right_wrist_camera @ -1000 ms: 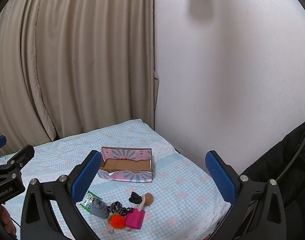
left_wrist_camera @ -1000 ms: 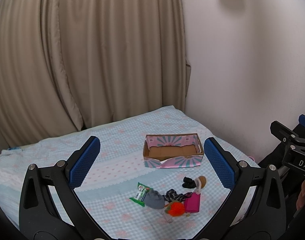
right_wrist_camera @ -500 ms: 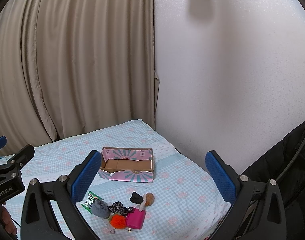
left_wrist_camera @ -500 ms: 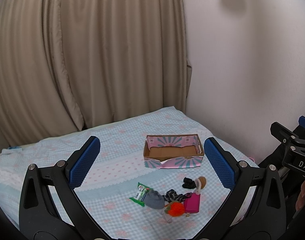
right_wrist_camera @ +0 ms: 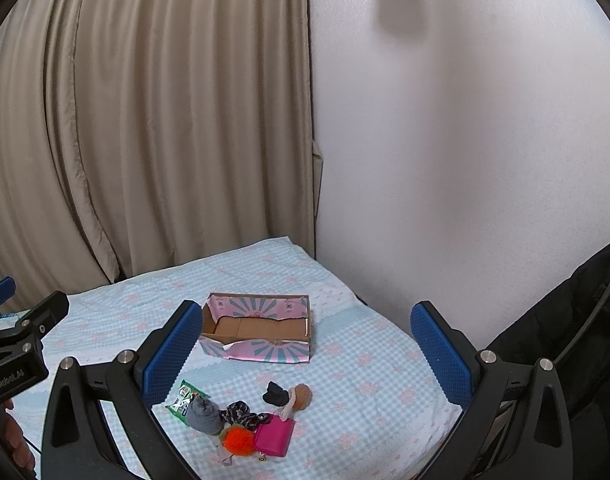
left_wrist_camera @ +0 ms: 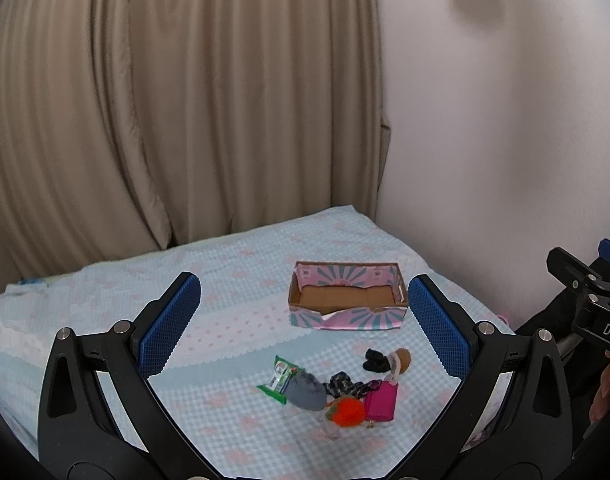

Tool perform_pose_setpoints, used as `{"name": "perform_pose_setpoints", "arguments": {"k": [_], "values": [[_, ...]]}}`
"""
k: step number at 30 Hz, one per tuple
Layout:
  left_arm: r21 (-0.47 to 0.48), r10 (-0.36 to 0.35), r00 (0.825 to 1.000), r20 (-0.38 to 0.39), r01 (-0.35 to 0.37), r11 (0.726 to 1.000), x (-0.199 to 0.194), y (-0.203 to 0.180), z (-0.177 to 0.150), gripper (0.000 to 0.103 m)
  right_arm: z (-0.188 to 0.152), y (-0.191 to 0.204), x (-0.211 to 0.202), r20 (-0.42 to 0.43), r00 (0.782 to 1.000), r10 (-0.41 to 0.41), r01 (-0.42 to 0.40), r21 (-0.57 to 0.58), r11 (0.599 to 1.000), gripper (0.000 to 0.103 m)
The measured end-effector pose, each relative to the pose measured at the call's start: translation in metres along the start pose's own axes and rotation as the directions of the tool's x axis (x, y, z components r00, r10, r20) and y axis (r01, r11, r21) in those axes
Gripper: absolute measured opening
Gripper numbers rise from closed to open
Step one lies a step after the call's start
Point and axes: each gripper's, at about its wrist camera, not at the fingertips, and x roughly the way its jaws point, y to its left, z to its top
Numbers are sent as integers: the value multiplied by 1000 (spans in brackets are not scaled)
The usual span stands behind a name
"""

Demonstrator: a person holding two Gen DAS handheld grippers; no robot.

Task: Organize soft objects
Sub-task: 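Grasp the grey fuzzy hat with the left tool while the right tool grasps the orange pompom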

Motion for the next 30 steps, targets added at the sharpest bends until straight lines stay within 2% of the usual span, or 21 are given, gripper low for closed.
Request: {"name": "perform_pose_setpoints", "arguments": {"k": [8,12,17,23,26,30], "values": [[-33,54,995,-80,-56,998,29,28,-33,103,-19,5,25,-32,997,70,-72,-40,997,103],[-22,21,988,-151,-25,999,64,49,-60,103,-39,18,43,-65,995,79,-81,-30,996,103],[15,-39,977,-208,43,999,107,63,-89,103,-78,39,74,-147,988,56,-54,14,998,103],[87,-148,945,-291,180,980,168,65,-127,103,-134,68,110,-222,975,28,-23,25,999,103],[106,-199,920,-337,248,963,199,61,-148,103,-165,83,132,-266,964,23,-19,16,1000,103],[134,-257,878,-404,335,933,242,48,-181,102,-209,98,163,-319,948,18,-14,15,1000,103]]}}
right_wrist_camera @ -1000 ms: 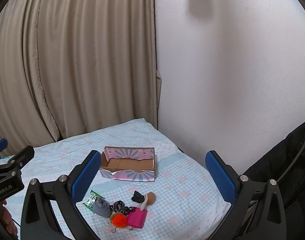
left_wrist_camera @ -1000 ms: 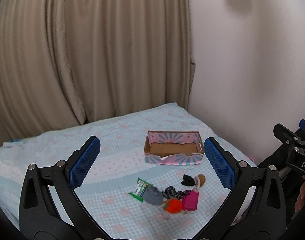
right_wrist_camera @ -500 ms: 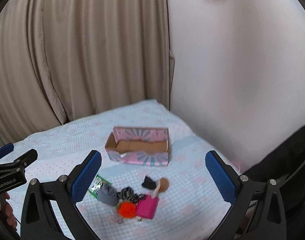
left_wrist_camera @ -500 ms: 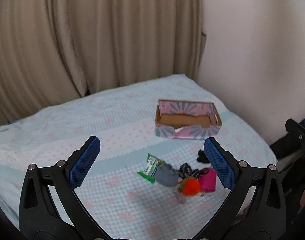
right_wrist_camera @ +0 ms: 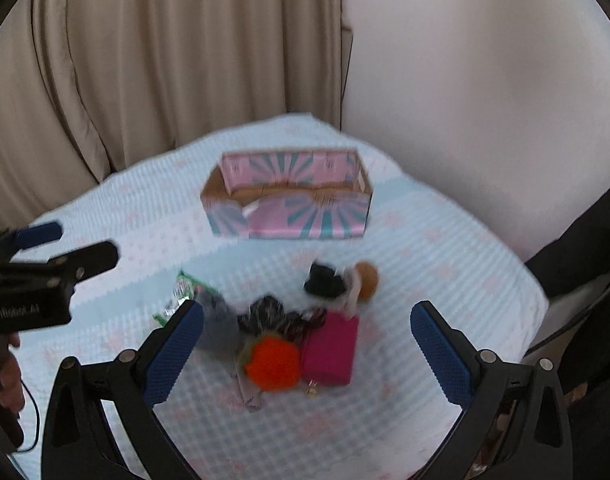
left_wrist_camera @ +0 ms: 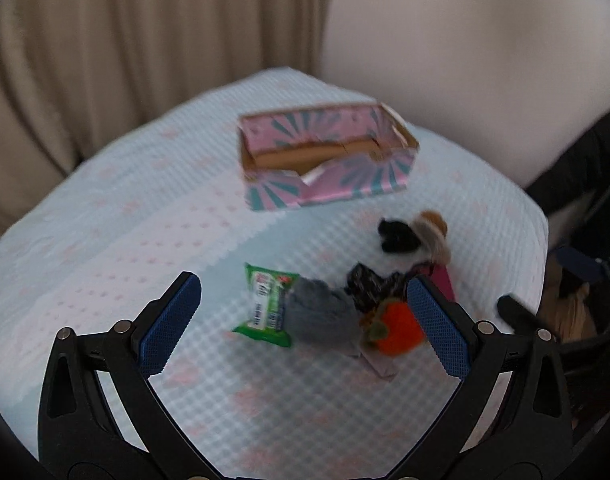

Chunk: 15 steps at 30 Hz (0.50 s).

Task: Organize soft objects
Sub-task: 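Grasp the grey fuzzy hat with the left tool while the right tool grasps the orange pompom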

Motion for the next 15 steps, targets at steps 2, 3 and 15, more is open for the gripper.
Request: {"name": "perform_pose_setpoints", "arguments": {"k": [2,3,15], "values": [[27,-21,1000,-20,22,999,21,-3,-6,101,-14,6,21,-26,1000,-6,6,4,1000,100],[42,-31,999,-34,33,999,35,-5,-10,101,-21,9,31,-38,999,-7,7,4,1000,98],[51,-68,983,-168,77,996,145,-8,-56,91,-80,45,133,-145,989,22,-35,-94,995,74]]}}
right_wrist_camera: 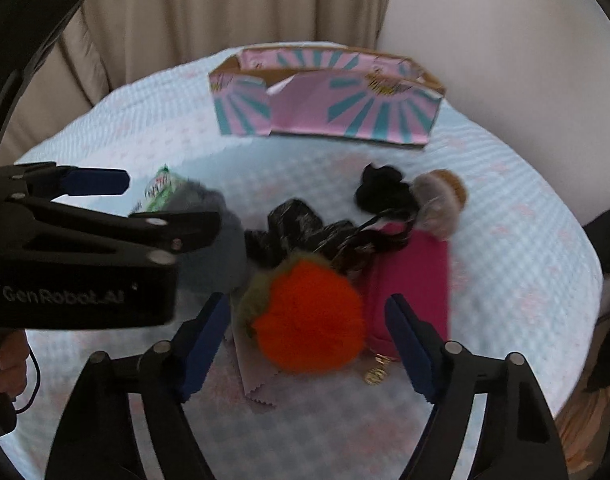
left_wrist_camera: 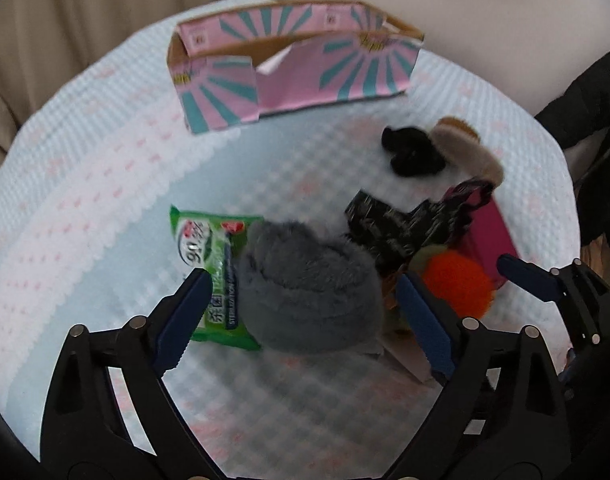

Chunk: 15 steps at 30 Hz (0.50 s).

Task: Organize soft objects
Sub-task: 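Grasp the grey fuzzy hat with the left tool while the right tool grasps the orange pompom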

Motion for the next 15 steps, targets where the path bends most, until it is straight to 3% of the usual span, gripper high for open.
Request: {"name": "perform_pose_setpoints", "arguments": {"k": [6,11,15], "values": [[-9,-7,1000,-26,7,1000,22,1,-7,85,-4,3,31,-18,1000,15,-15,-39,999,62],[-13,-7,999,-34,7,1000,32,-3,-8,78,-8,3,40,-17,1000,26,-28,-64,998,57],[-33,-10,999,-35,9,999,36,-1,-5,69,-9,4,44,-22,999,43,-45,-84,995,50]]}}
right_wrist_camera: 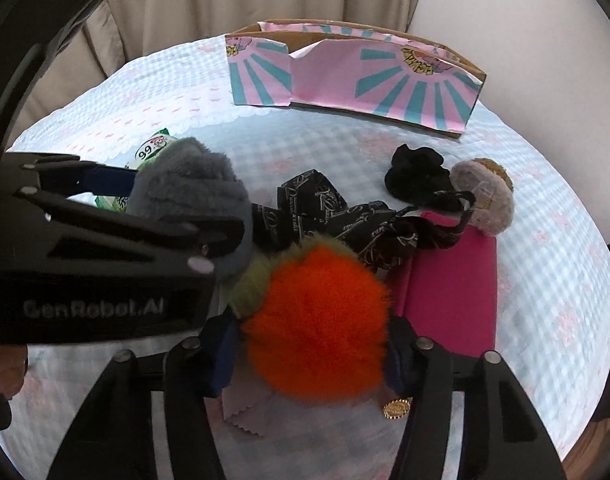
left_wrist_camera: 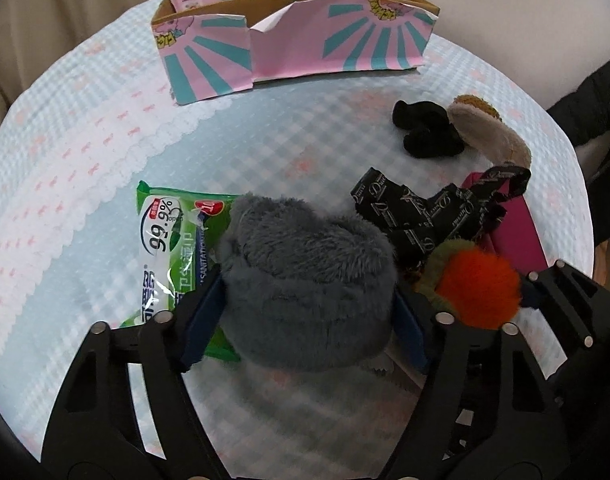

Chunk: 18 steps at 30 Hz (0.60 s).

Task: Organize soft objects
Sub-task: 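Grasp the grey fuzzy hat with the left tool while the right tool grasps the orange pompom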

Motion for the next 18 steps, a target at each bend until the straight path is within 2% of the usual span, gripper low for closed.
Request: {"name": "perform_pose_setpoints", "arguments": {"k": [4,6,18], "values": [[-11,-1,1000,3,1,1000,0,4,2,55,1,-3,3,-10,1000,30,-30,5,1000,40],[-16,-2,1000,3,2,1000,-2,5,3,52,1,-7,4,-22,999,40,-39,25,999,37],[-34,-5,1000,16,6,999,-39,1,6,49,10,-13,-27,-23,999,45,-44,65,997,32]]}}
